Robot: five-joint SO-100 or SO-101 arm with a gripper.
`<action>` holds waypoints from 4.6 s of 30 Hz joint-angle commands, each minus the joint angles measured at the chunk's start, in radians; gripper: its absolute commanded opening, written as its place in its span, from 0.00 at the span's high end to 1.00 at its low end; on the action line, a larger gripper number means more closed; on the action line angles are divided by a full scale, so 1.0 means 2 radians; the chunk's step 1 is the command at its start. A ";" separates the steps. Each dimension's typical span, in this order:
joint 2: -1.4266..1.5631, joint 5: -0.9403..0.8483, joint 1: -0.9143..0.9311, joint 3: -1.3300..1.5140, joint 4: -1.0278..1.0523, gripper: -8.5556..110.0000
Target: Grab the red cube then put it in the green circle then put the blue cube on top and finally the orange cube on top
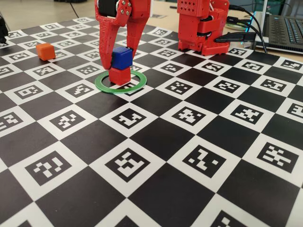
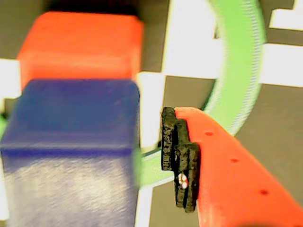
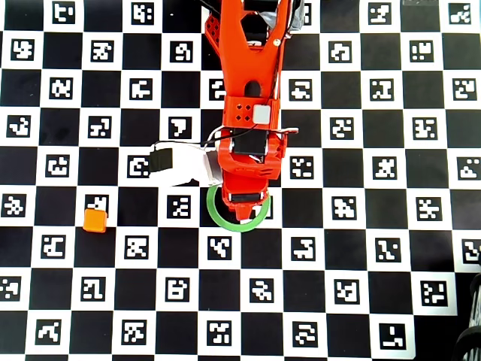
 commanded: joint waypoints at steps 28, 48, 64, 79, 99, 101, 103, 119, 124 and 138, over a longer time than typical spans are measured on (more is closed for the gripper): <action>0.038 -0.064 0.059 -0.375 0.308 0.51; -0.183 -0.242 0.270 -0.597 0.325 0.51; -0.403 -0.275 0.326 -0.777 0.311 0.51; -0.512 -0.259 0.326 -0.806 0.247 0.51; -0.536 -0.256 0.320 -0.825 0.240 0.62; -0.537 -0.255 0.320 -0.826 0.240 0.69; -0.537 -0.255 0.320 -0.826 0.239 0.74; -0.533 -0.255 0.321 -0.842 0.258 0.87; -0.496 -0.257 0.318 -0.839 0.286 0.87; -0.270 -0.235 0.298 -0.643 0.323 0.88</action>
